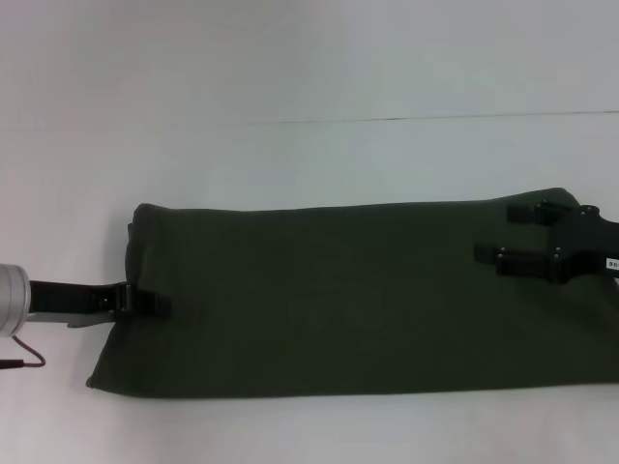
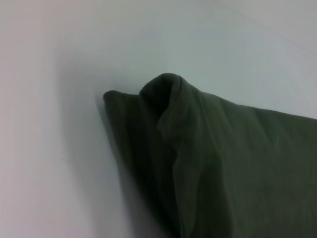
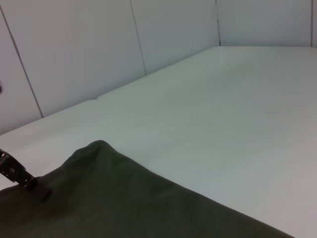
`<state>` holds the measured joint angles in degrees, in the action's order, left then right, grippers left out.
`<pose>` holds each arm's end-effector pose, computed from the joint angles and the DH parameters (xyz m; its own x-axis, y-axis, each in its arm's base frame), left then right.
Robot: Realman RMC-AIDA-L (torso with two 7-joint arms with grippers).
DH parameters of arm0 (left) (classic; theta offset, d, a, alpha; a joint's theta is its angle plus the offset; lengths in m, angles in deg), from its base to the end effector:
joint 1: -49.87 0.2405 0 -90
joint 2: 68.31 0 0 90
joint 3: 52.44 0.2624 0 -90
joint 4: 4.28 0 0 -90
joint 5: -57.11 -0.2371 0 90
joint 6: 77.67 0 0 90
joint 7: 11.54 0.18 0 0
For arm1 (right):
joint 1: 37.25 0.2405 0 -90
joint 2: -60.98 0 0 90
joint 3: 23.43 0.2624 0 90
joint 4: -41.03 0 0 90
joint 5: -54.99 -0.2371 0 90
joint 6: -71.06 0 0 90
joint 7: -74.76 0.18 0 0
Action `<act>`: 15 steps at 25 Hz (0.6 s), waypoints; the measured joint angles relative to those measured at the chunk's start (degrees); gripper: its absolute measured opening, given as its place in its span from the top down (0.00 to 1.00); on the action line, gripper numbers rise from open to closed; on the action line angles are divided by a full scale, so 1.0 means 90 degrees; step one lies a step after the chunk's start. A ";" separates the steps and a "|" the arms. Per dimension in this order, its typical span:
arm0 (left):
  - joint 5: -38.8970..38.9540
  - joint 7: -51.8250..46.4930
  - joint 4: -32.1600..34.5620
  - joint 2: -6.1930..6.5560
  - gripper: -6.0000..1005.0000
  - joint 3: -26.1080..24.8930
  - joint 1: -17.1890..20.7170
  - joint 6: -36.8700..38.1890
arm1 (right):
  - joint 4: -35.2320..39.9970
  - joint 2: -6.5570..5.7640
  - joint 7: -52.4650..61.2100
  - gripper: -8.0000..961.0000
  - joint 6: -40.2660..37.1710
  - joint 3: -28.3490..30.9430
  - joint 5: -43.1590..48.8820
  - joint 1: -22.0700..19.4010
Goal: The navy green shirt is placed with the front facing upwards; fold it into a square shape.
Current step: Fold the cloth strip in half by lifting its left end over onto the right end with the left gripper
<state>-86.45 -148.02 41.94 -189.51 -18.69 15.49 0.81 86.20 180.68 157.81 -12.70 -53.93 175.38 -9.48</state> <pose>-0.3210 0.3918 -0.0258 0.2151 0.9144 0.3430 0.9740 -0.1753 -0.1435 0.3105 0.3816 0.0095 0.7761 -0.3860 -0.4986 -0.5826 -0.7415 -0.3329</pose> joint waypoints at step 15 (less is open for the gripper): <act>-0.0040 0.0025 0.0175 -0.0009 0.93 0.0011 0.0064 -0.0013 | 0.0000 -0.0008 -0.0001 0.04 0.0051 0.0000 0.0002 0.0040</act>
<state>-86.81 -147.79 43.52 -189.60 -18.60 16.07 0.69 86.20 180.61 157.81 -12.24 -53.92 175.41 -9.12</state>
